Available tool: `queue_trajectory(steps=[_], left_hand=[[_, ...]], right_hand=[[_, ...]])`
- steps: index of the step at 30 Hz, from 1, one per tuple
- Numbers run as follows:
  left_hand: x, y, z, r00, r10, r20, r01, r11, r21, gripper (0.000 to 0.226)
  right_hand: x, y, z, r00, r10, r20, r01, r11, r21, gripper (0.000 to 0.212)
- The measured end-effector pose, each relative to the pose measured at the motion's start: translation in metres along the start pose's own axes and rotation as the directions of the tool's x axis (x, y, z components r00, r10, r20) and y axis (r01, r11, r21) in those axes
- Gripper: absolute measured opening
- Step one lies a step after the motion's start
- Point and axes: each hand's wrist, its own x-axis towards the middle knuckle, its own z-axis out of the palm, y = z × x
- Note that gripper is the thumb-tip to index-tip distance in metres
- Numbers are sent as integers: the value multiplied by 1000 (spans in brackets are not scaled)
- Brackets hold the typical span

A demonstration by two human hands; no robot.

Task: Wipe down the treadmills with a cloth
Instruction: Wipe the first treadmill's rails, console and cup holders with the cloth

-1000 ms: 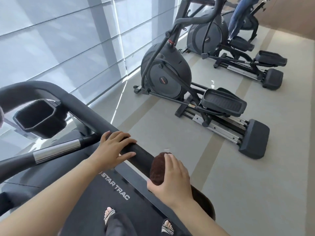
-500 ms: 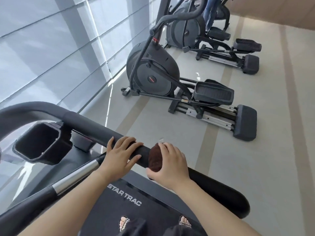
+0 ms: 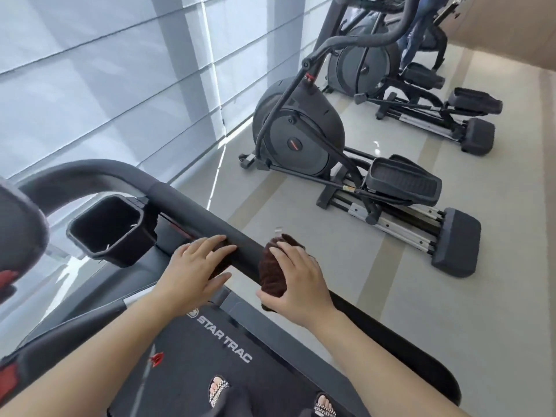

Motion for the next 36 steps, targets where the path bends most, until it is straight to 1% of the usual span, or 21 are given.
queue_trajectory(steps=[2,4,5,7,9,12,15,18,21,25,27,29,32,36], left_hand=[[-8,-9,-1,996,-86,9,86,996,15,53],[-17,-18,-2,985,-170,23,169,985,36,53],[-21,-22,-2,977,-211,22,210,977,45,53],[-28,-29,-1,957,-288,17,288,957,42,53],[-34,-31,2,937,-347,42,345,937,52,52],[-39,-30,8,911,-403,81,392,911,130,46],[-38,-29,15,912,-410,33,395,896,202,44],[-34,-29,18,915,-404,9,392,893,221,44],[-35,-28,17,915,-403,11,391,892,226,44],[-35,-29,21,921,-390,-6,381,896,227,47],[-34,-29,22,923,-385,-5,378,902,210,47],[-34,-29,21,923,-384,-9,377,902,209,46],[-34,-27,19,923,-385,-21,382,903,199,46],[-36,-27,19,920,-391,-20,390,909,145,43]], right_hand=[[11,-5,2,996,-69,59,69,998,-3,79],[13,-3,1,990,-94,104,99,994,-41,84],[11,-1,0,989,-81,120,91,993,-77,86],[7,1,-1,991,-6,135,27,988,-149,85],[4,-4,2,986,60,158,-33,986,-165,83],[9,-14,8,983,67,172,-39,985,-167,83],[33,-18,14,988,43,151,-25,993,-119,84],[60,-28,18,987,-5,158,9,1000,-24,81],[57,-24,18,989,-45,141,41,999,32,78],[37,-9,20,989,-120,87,121,993,-4,77],[51,-18,22,992,-94,86,96,995,-15,75],[66,-32,23,991,-68,116,68,998,1,74],[71,-37,23,989,-74,127,73,997,13,73],[46,-25,24,991,-126,48,128,992,-21,69]])
